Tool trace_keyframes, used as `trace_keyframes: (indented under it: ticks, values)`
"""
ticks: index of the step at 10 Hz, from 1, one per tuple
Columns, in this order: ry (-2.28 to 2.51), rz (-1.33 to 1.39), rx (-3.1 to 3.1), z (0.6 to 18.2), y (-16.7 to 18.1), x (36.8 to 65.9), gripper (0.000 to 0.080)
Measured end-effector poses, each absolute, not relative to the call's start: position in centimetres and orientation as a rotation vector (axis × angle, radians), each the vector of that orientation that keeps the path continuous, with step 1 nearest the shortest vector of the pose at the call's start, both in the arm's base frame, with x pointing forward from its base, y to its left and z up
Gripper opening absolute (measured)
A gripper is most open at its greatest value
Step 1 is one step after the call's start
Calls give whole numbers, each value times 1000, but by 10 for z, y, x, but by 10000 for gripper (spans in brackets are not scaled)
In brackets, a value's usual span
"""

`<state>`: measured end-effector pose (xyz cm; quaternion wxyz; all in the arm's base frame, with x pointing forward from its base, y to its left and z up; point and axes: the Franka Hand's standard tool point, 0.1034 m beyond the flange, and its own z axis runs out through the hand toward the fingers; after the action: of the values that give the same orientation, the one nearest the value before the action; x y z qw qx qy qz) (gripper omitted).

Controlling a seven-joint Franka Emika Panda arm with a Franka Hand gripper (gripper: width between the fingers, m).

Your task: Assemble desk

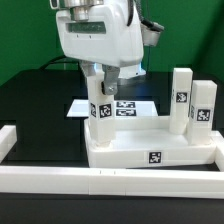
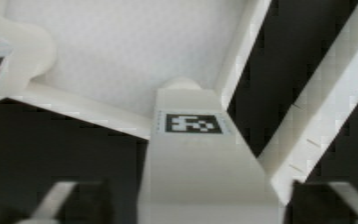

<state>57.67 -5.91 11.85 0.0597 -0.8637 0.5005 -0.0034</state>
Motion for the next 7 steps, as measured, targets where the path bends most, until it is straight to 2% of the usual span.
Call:
trace_keyframes:
  ticks: [1,7]
  values:
    - [1404,-18,-2682,118,-60,576,623]
    - [664,-59,-2958,118,-54,577,649]
